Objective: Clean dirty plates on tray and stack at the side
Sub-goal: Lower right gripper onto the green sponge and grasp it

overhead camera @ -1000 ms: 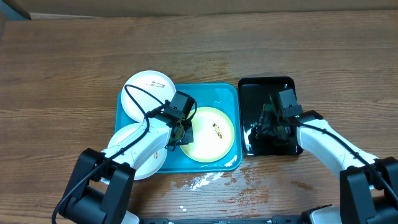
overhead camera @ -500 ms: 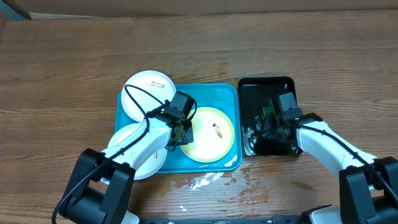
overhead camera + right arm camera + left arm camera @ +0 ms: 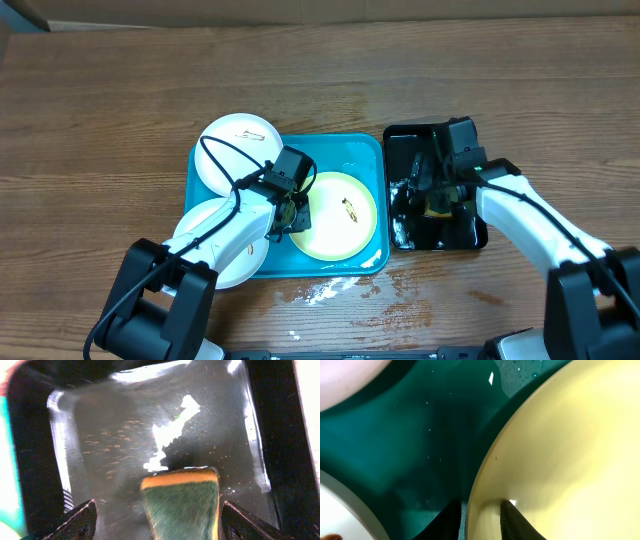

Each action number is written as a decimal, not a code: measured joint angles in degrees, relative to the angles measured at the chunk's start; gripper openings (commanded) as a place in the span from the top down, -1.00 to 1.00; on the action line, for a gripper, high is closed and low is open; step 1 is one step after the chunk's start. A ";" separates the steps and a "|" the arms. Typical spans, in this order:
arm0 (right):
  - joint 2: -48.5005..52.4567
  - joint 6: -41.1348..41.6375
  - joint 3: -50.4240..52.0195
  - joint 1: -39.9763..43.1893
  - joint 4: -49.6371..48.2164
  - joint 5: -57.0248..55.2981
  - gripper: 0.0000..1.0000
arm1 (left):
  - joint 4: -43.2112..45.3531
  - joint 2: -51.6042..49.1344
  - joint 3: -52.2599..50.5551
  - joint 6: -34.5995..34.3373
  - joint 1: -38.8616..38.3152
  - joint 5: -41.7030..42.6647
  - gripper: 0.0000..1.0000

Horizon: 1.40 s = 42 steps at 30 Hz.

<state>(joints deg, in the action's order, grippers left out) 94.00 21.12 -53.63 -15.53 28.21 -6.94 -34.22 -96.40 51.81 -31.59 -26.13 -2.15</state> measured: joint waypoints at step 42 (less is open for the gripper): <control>6.71 -1.40 -9.16 0.00 16.68 7.15 0.93 | 1.68 -0.04 0.26 0.46 -0.02 -0.20 0.92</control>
<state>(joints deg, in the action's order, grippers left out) 100.71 19.73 -62.78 -15.53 44.88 0.21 -32.53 -96.44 52.07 -31.14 -26.15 -2.35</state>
